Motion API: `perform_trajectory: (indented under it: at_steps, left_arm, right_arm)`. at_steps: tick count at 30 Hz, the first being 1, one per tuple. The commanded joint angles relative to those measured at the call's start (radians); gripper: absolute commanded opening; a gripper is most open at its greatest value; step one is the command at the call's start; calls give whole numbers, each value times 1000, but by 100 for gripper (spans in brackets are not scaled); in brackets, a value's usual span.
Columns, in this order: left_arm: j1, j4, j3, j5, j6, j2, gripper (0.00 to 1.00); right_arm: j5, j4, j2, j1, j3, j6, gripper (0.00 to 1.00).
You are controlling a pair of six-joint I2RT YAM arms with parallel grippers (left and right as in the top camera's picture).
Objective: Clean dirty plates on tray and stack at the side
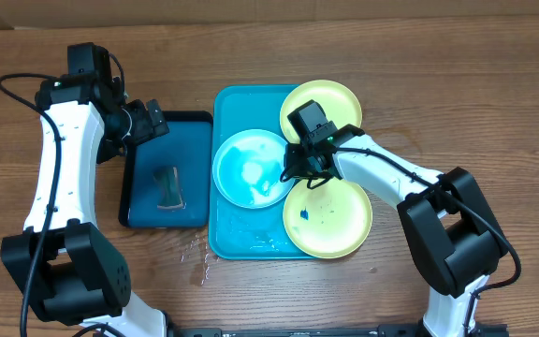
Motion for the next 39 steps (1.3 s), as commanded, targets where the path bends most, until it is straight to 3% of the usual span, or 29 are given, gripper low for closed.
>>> perform_trajectory:
  at_steps: [1,18,26,39]
  left_arm:
    - [-2,0,15,6,-13,-17,100]
    - [-2,0,15,6,-13,-17,100]
    - [-2,0,15,6,-13,-17,100]
    - [-2,0,15,6,-13,-17,100]
  right_arm:
    - [-44,-10,-52,-2,45,3,4]
    - [-55,-109,-164,-9,67,4,4]
    - [-63,52,-163,36,74,92,4]
    - [299,252,-132,224,73,153,4]
